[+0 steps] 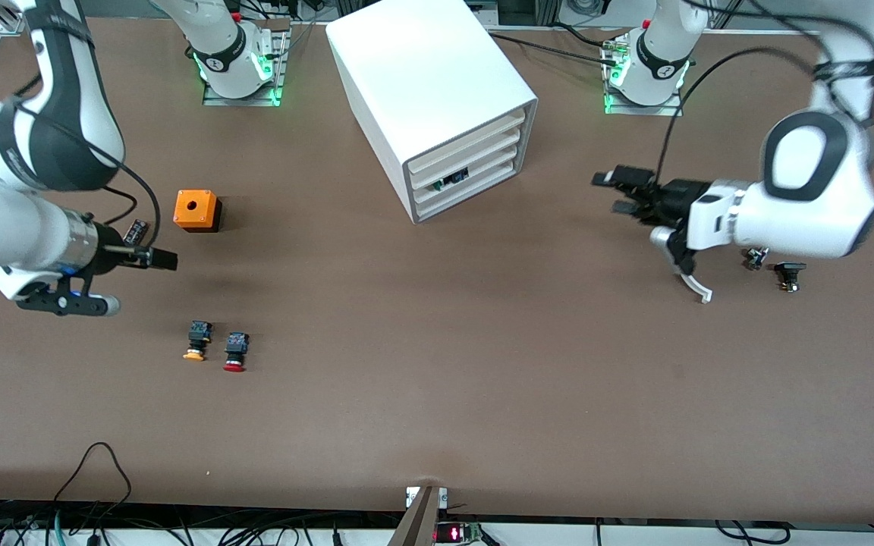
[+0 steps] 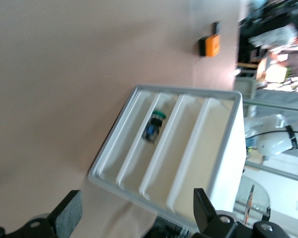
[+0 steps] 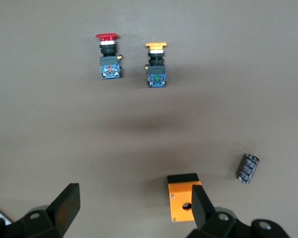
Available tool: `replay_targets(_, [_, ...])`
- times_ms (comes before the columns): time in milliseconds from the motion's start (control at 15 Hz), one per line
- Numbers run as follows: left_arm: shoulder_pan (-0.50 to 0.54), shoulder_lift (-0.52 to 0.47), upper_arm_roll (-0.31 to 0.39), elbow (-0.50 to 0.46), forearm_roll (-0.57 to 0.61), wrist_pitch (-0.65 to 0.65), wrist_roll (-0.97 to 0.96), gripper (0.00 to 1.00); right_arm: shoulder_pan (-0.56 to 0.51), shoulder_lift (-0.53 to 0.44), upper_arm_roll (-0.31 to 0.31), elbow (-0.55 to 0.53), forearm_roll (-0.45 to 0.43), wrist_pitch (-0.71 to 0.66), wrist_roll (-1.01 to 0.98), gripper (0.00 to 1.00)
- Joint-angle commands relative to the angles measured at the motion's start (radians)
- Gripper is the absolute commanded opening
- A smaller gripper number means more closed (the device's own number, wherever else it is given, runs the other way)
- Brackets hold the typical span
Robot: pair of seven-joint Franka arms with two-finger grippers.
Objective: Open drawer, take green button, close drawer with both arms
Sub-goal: 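Reach the left gripper to the drawer handle while the right gripper moves toward the buttons, then grasp the drawer handle and pull the white drawer open with the left gripper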
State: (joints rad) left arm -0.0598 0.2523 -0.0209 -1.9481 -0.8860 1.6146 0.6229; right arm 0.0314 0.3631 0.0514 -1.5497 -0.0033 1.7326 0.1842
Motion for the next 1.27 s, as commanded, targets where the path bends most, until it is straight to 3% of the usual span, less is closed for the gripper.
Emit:
replay_targets(0, [-0.006, 0.045, -0.033, -0.103, -0.146, 0.079, 0.205, 0.98, 0.007, 0.036, -0.002, 0.01, 0.009, 0.045, 0.017, 0.99])
replay_targets(134, [-0.009, 0.1, -0.049, -0.132, -0.224, 0.102, 0.286, 0.99, 0.015, 0.059, -0.001, 0.014, 0.016, 0.068, 0.066, 0.99])
replay_targets(401, [-0.009, 0.183, -0.172, -0.242, -0.416, 0.206, 0.506, 0.96, 0.056, 0.102, -0.002, 0.019, 0.005, 0.096, 0.159, 0.99])
replay_targets(602, [-0.011, 0.237, -0.2, -0.255, -0.445, 0.223, 0.57, 0.93, 0.11, 0.131, -0.002, 0.045, -0.004, 0.099, 0.27, 0.99])
replay_targets(1137, [-0.101, 0.297, -0.201, -0.282, -0.516, 0.249, 0.675, 0.58, 0.199, 0.215, -0.002, 0.135, -0.018, 0.094, 0.486, 0.99])
replay_targets(1204, [-0.113, 0.306, -0.201, -0.288, -0.527, 0.26, 0.693, 0.58, 0.208, 0.226, -0.002, 0.154, -0.018, 0.09, 0.514, 0.99])
